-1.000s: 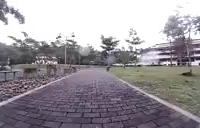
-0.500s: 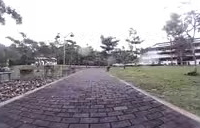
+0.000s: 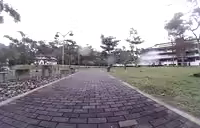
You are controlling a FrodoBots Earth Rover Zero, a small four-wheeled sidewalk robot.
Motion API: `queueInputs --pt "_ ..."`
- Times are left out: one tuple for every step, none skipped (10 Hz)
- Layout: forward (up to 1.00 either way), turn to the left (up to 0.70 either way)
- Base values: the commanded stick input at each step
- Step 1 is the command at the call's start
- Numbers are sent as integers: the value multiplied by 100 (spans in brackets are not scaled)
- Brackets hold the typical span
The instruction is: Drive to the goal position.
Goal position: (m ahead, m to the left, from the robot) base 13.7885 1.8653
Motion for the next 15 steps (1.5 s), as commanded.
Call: queueInputs --pt "70 0" --pt "70 0" --pt "70 0" --pt "70 0" --pt "70 0" --pt "70 0" --pt "70 0" --pt "70 0" --pt "70 0" --pt "70 0" --pt "70 0" --pt "70 0" --pt "70 0" --pt "70 0" --pt "70 0"
